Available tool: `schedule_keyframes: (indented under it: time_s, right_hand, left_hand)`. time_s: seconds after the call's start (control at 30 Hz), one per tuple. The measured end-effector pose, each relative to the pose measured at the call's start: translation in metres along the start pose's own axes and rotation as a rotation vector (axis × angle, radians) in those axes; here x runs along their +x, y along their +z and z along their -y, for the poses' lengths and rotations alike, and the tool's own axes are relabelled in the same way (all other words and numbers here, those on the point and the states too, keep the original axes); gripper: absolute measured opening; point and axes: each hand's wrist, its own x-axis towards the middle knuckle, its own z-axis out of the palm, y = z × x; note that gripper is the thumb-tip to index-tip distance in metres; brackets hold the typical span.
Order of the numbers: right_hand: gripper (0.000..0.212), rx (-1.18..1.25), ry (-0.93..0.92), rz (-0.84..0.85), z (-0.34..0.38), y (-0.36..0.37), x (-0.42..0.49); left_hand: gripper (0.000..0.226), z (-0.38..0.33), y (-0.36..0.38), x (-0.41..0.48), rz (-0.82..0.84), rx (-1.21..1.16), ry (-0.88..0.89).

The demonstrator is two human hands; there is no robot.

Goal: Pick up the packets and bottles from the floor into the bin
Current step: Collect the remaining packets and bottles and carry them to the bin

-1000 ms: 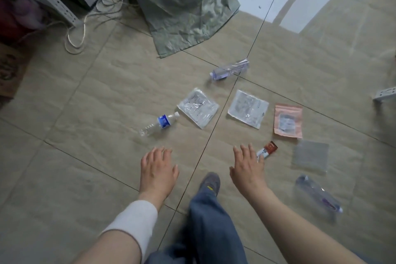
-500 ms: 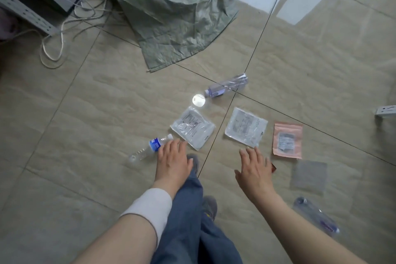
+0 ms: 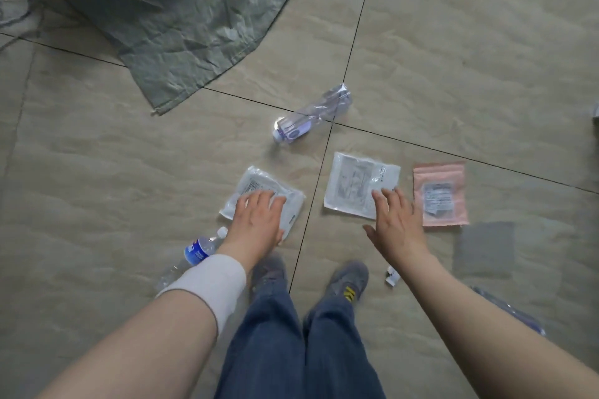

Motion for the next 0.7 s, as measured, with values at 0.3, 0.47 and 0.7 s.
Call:
schedule_keyframes:
  time_s: [0.3, 0.47, 0.7]
  right_hand:
    - [0.095, 0.102, -0.023, -0.116, -0.057, 0.115, 0.200]
    - [0.088, 0.201, -0.020, -0.137, -0.072, 0.145, 0.241]
    - [0.030, 0.411, 0.005, -0.011, -0.085, 0.146, 0.188]
  left_hand:
    - [0.114, 0.036, 0.138, 0.173, 0.067, 0.215, 0.119]
    - [0.088, 0.062, 0.178, 0.197, 0.026, 0.250, 0.215]
    - [0.032, 0.025, 0.136, 0.170, 0.318, 0.253, 0.166]
